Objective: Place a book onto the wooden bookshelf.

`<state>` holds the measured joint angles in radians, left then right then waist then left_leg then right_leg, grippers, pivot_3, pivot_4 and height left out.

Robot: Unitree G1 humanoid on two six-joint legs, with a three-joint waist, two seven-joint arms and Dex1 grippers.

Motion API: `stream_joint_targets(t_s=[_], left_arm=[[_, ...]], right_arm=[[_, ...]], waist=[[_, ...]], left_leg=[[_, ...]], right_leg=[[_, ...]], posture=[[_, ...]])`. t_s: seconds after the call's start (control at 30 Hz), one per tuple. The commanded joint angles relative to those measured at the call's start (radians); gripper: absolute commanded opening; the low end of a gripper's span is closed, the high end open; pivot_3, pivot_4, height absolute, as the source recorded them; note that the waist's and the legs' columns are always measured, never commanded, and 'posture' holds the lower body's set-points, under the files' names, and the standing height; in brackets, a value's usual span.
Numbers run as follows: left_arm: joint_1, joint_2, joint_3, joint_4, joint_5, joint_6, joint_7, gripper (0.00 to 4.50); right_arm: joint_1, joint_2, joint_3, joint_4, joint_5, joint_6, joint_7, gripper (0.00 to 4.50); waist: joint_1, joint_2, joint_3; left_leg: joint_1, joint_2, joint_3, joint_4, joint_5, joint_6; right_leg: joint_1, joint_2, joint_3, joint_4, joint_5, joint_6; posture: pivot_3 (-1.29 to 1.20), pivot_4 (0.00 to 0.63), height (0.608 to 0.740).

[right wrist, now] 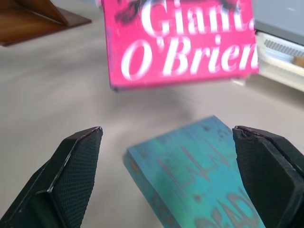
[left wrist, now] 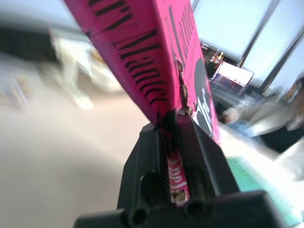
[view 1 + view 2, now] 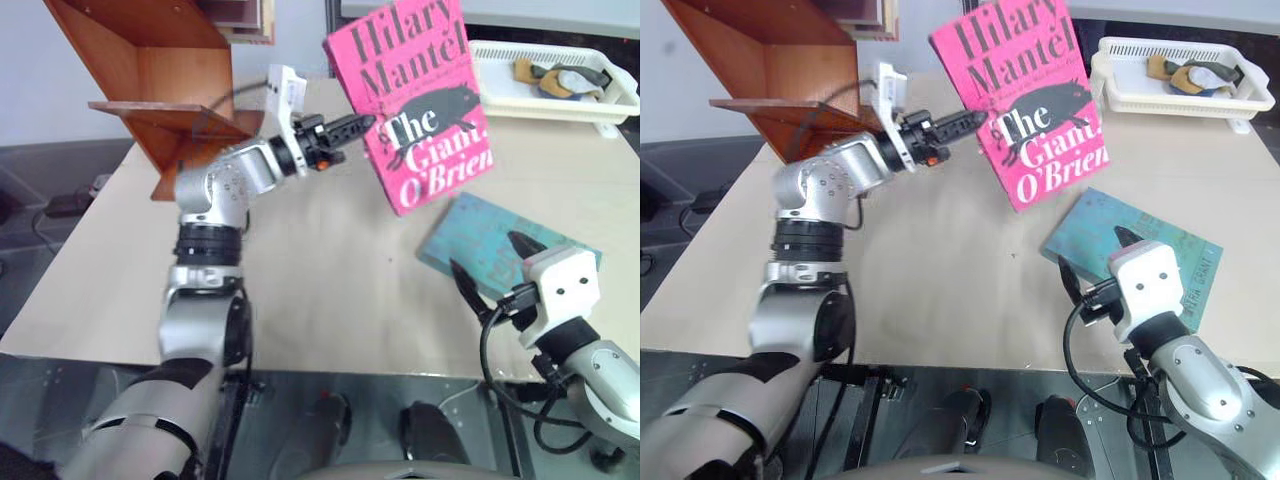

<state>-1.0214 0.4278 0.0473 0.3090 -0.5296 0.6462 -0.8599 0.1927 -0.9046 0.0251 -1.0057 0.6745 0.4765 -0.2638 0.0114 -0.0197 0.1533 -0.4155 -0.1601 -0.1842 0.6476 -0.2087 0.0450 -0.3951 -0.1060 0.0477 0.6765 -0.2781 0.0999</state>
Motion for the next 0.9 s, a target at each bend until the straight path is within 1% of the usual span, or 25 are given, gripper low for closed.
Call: stream_joint_targets(t_s=[0.03, 0.1, 0.13, 0.2, 0.3, 0.4, 0.53, 0.57, 0.67, 0.73, 0.83, 0.9], left_arm=[[0.027, 0.165, -0.105, -0.120, 0.246, -0.474, -0.177, 0.15], [0.019, 0.249, -0.127, -0.118, 0.377, -0.729, -0.183, 0.15], [-0.002, 0.279, -0.123, -0.115, 0.410, -0.792, -0.178, 0.15], [-0.038, 0.316, -0.107, -0.103, 0.438, -0.856, -0.167, 0.15], [-0.093, 0.457, -0.078, -0.095, 0.502, -0.944, -0.200, 0.15], [-0.137, 0.571, -0.073, -0.083, 0.529, -0.959, -0.245, 0.15], [-0.170, 0.656, -0.083, -0.050, 0.580, -0.963, -0.263, 0.15], [-0.168, 0.704, -0.087, -0.020, 0.628, -0.968, -0.258, 0.15], [-0.158, 0.805, -0.113, 0.066, 0.753, -0.989, -0.232, 0.15], [-0.148, 0.832, -0.130, 0.100, 0.802, -0.984, -0.218, 0.15], [-0.144, 0.843, -0.158, 0.164, 0.891, -0.951, -0.177, 0.15], [-0.142, 0.825, -0.171, 0.216, 0.931, -0.939, -0.129, 0.15]], right_arm=[[-0.064, 0.038, -0.040, 0.008, -0.004, 0.004, 0.106, 4.50], [-0.091, 0.057, -0.061, 0.023, 0.020, 0.001, 0.167, 4.50], [-0.103, 0.063, -0.073, 0.030, 0.030, 0.004, 0.196, 4.50], [-0.123, 0.071, -0.085, 0.042, 0.037, 0.015, 0.245, 4.50], [-0.200, 0.070, -0.111, 0.092, 0.063, 0.020, 0.341, 4.50], [-0.280, 0.064, -0.128, 0.159, 0.073, 0.029, 0.428, 4.50], [-0.370, 0.064, -0.134, 0.232, 0.079, 0.035, 0.533, 4.50], [-0.405, 0.063, -0.129, 0.253, 0.084, 0.037, 0.568, 4.50], [-0.493, 0.075, -0.115, 0.287, 0.101, 0.050, 0.635, 4.50], [-0.543, 0.091, -0.109, 0.298, 0.109, 0.055, 0.662, 4.50], [-0.609, 0.118, -0.100, 0.309, 0.126, 0.072, 0.693, 4.50], [-0.657, 0.142, -0.085, 0.323, 0.130, 0.080, 0.711, 4.50]], waist=[[0.000, 0.000, 0.000], [0.002, 0.000, 0.000], [0.003, 0.000, 0.000], [0.006, 0.000, 0.000], [0.001, -0.003, 0.002], [-0.016, -0.003, 0.003], [-0.024, -0.003, 0.003], [-0.025, -0.003, 0.003], [-0.037, -0.002, 0.003], [-0.041, -0.002, 0.003], [-0.038, -0.003, 0.004], [-0.038, -0.003, 0.004]], left_leg=[[0.000, 0.000, 0.001, -0.001, 0.000, 0.000], [0.000, 0.001, 0.000, -0.002, 0.000, 0.000], [0.000, 0.001, 0.000, -0.004, 0.000, 0.000], [0.000, 0.001, 0.000, -0.005, 0.000, 0.000], [-0.001, 0.000, -0.003, -0.004, 0.000, 0.000], [-0.001, 0.000, -0.002, -0.005, 0.000, 0.001], [0.000, 0.001, -0.003, -0.007, 0.000, 0.001], [0.000, 0.000, -0.003, -0.007, 0.000, 0.001], [0.000, 0.000, -0.002, -0.006, 0.000, 0.001], [0.000, 0.001, -0.003, -0.007, 0.000, 0.001], [0.000, 0.001, -0.004, -0.007, 0.000, 0.001], [0.000, 0.000, -0.003, -0.006, 0.000, 0.001]], right_leg=[[0.000, 0.000, 0.001, 0.000, 0.000, 0.000], [-0.001, 0.000, 0.001, -0.001, 0.000, 0.000], [-0.001, -0.001, 0.001, -0.003, 0.000, -0.001], [-0.001, -0.001, -0.001, -0.004, 0.000, -0.001], [-0.001, -0.001, -0.003, -0.007, 0.000, 0.000], [-0.001, -0.001, -0.002, -0.007, 0.000, 0.000], [-0.001, 0.000, -0.004, -0.007, 0.000, 0.000], [-0.001, 0.000, -0.004, -0.007, 0.000, 0.000], [-0.001, 0.000, -0.003, -0.006, 0.000, 0.000], [-0.001, 0.001, -0.003, -0.005, 0.000, 0.000], [-0.001, 0.001, -0.005, -0.005, 0.000, 0.000], [-0.001, 0.001, -0.005, -0.005, 0.000, 0.000]], posture=[[0.00, 0.150, 0.740], [0.00, 0.150, 0.740], [0.00, 0.150, 0.740], [0.00, 0.150, 0.740], [0.00, 0.150, 0.740], [0.00, 0.150, 0.740], [0.00, 0.150, 0.740], [0.00, 0.150, 0.740], [0.00, 0.150, 0.740], [0.00, 0.150, 0.740], [0.00, 0.150, 0.740], [0.00, 0.150, 0.740]])
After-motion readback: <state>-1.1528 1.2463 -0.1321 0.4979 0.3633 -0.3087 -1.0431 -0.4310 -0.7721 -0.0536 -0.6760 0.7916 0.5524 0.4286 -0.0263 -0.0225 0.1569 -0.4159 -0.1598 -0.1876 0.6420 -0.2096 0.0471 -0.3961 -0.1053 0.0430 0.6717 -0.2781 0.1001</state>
